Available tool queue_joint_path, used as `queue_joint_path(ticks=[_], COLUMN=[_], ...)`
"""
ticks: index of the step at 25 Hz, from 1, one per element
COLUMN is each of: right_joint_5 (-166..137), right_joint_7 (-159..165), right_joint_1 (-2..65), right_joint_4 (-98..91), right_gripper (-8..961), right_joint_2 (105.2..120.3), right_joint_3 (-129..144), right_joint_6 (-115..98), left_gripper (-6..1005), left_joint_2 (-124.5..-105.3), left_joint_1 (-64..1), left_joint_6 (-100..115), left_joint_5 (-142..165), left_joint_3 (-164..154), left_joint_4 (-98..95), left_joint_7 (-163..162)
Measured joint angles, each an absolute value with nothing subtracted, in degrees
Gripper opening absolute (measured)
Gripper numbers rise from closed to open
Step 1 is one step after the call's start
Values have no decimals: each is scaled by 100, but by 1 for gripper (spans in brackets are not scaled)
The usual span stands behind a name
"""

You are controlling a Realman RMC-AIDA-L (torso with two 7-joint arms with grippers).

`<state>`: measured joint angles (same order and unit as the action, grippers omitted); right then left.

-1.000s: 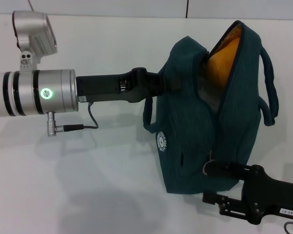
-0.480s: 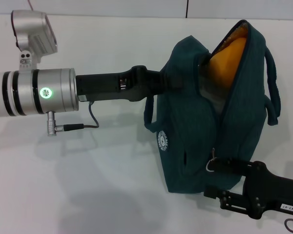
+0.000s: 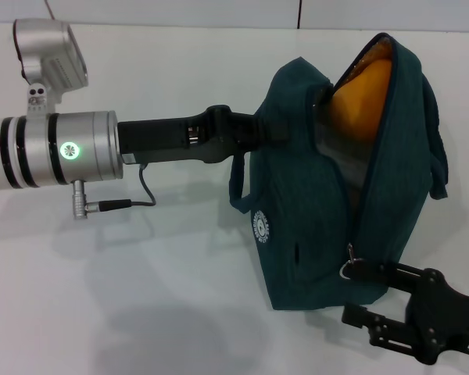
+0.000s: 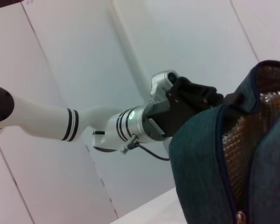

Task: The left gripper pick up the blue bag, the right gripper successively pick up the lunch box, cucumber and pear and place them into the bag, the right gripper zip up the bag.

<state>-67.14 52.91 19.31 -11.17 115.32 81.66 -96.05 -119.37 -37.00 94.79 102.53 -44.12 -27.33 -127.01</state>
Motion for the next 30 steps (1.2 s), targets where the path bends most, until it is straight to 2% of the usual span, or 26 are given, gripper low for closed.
queue_joint_path(ticks=[12,18,30], right_joint_5=[-6701,-6718,-6924], right_joint_7=[5152,5153,5190], right_joint_1=[1604,1599,1957], right_joint_4=[-1123,-1125,-1125], right_gripper=[648,647,646], right_joint_2=[11425,11425,11521], right_joint_3=[7955,7748,7805], right_joint_6=[-9857,-9778,-9419], left_gripper=[38,38,38], left_joint_2=[-11935,-11935,-11935], left_joint_1=[-3700,-3707,-3713], left_joint_6=[9449,9452,9465], left_joint_5=[10246,10246,10246], left_joint_3=[-4421,-4429,-4432], left_joint_4=[-2733,-2733,-2733], left_joint_7=[-12707,-12717,-12713])
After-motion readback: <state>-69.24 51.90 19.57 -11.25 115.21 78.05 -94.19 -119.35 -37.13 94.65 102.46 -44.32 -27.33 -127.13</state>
